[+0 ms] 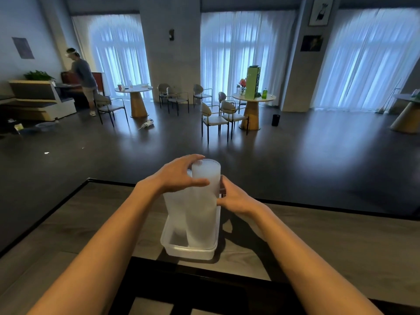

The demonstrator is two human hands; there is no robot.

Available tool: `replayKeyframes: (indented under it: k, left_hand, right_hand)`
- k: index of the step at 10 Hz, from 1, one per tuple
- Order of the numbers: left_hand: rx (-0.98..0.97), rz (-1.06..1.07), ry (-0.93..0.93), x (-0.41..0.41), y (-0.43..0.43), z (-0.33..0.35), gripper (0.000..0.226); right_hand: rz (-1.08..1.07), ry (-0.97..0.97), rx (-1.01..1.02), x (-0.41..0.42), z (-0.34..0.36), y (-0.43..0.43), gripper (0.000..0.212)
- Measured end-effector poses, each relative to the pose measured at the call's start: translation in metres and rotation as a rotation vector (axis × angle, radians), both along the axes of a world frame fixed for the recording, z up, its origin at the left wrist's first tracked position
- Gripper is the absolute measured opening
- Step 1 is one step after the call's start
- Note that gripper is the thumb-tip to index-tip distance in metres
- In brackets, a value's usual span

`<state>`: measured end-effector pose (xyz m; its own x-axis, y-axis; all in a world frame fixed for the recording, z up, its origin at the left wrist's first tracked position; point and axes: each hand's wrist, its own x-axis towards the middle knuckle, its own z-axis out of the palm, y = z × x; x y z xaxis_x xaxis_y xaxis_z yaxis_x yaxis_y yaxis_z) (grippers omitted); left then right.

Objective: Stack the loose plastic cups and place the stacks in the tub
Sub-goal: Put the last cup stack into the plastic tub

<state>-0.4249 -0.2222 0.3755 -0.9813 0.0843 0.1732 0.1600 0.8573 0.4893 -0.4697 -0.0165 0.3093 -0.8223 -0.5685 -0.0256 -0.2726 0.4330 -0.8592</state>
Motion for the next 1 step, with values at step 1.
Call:
replayKeyframes:
  k: [1]
  left_hand:
    - [0.052,-0.004,0.091,0.0133,0.0051,0.0093,0.080]
  right_hand:
    - [-0.036,0.074,-0.064,0.0102,0.0201,0.0090,0.076]
